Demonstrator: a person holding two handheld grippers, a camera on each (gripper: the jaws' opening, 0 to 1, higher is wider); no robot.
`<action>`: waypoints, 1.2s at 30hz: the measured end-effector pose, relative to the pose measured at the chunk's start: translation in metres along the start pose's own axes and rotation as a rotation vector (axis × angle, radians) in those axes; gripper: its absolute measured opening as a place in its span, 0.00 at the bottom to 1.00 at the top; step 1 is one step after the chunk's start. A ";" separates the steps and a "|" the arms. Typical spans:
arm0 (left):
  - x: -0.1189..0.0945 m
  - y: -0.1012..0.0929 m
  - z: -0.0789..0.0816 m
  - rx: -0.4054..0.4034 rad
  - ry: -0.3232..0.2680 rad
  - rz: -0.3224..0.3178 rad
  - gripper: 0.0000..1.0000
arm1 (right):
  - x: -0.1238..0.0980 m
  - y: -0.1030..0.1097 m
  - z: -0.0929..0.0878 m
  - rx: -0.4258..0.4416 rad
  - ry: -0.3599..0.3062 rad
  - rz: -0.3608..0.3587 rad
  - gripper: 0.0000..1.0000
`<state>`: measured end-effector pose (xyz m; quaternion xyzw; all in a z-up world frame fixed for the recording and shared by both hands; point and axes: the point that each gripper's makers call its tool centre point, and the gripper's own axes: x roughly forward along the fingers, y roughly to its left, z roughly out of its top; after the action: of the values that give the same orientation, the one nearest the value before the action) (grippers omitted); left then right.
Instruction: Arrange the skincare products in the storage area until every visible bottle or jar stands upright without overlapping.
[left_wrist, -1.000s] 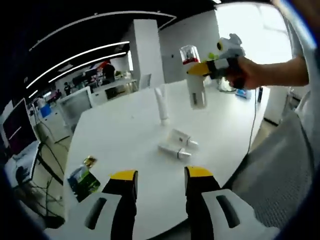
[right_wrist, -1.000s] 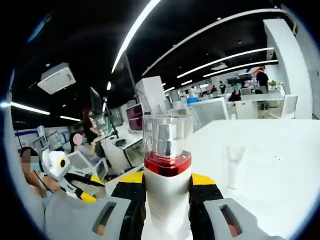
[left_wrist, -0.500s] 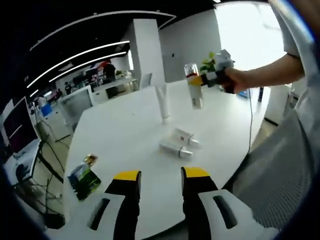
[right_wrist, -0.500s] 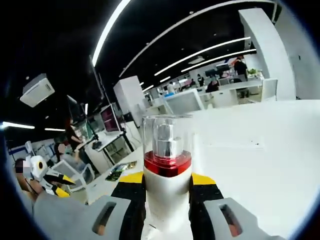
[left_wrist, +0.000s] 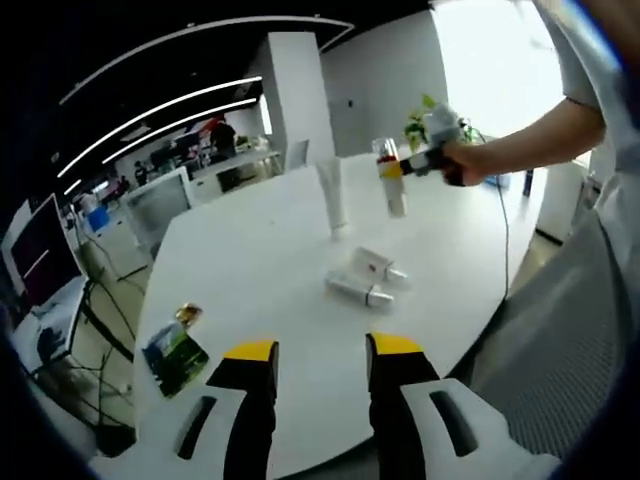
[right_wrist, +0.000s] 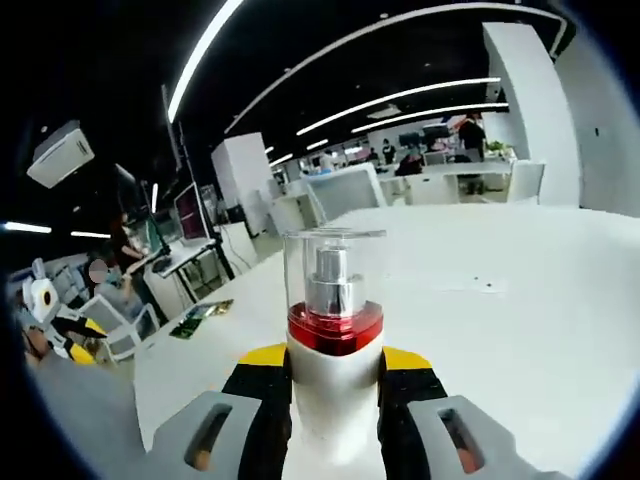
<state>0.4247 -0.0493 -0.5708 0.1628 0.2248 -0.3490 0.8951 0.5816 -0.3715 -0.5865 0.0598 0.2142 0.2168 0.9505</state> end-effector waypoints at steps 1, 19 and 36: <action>0.000 0.000 -0.001 0.002 0.004 0.000 0.32 | 0.004 -0.001 -0.001 0.001 0.001 0.002 0.26; 0.002 0.001 -0.005 -0.007 0.028 0.010 0.32 | 0.045 -0.038 0.013 -0.075 -0.071 0.017 0.26; 0.005 -0.003 -0.013 -0.007 0.068 -0.010 0.32 | 0.072 -0.050 0.013 -0.171 -0.062 0.014 0.26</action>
<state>0.4221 -0.0483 -0.5853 0.1703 0.2570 -0.3471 0.8857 0.6650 -0.3859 -0.6122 -0.0132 0.1651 0.2390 0.9568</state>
